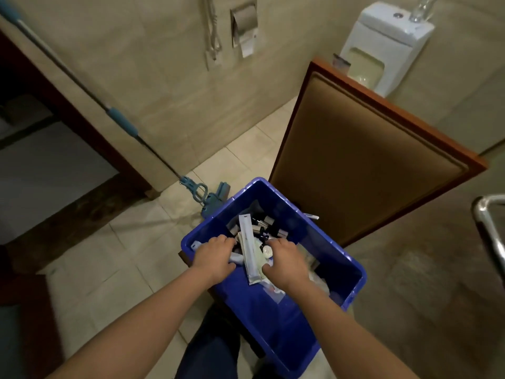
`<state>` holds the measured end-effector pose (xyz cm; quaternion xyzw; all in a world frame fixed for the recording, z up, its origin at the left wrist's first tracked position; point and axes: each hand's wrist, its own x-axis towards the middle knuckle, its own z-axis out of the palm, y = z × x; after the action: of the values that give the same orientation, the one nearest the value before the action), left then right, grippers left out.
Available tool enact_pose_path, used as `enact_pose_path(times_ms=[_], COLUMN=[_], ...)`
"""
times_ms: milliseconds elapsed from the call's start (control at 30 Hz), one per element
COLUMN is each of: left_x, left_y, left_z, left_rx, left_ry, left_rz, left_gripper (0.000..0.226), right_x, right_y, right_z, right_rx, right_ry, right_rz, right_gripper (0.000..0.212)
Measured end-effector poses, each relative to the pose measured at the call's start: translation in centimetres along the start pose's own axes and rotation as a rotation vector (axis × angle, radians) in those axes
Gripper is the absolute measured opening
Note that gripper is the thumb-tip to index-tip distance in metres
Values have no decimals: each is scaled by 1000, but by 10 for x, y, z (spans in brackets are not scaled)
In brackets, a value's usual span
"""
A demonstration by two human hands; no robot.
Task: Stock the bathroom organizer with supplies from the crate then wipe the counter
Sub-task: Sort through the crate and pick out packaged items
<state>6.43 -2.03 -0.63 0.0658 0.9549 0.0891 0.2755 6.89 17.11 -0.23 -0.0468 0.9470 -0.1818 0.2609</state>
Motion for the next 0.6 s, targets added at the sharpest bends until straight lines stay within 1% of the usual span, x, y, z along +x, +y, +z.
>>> enact_pose_path(times_ms=[233,400,600], left_x=[62,103,137], left_y=[-32,-51,-60], left_z=[22,53,84], left_rx=[81,151,201], left_ry=[-159,-298,-391], left_rz=[77,114,125], left_gripper=[57,50,44], right_x=[47,82,115], right_y=[-6,-1,5], right_z=[39,84,129], right_rx=[111,202,305], right_ry=[-98,-159,-194], right_rz=[191,321,407], right_gripper=[58,56,55])
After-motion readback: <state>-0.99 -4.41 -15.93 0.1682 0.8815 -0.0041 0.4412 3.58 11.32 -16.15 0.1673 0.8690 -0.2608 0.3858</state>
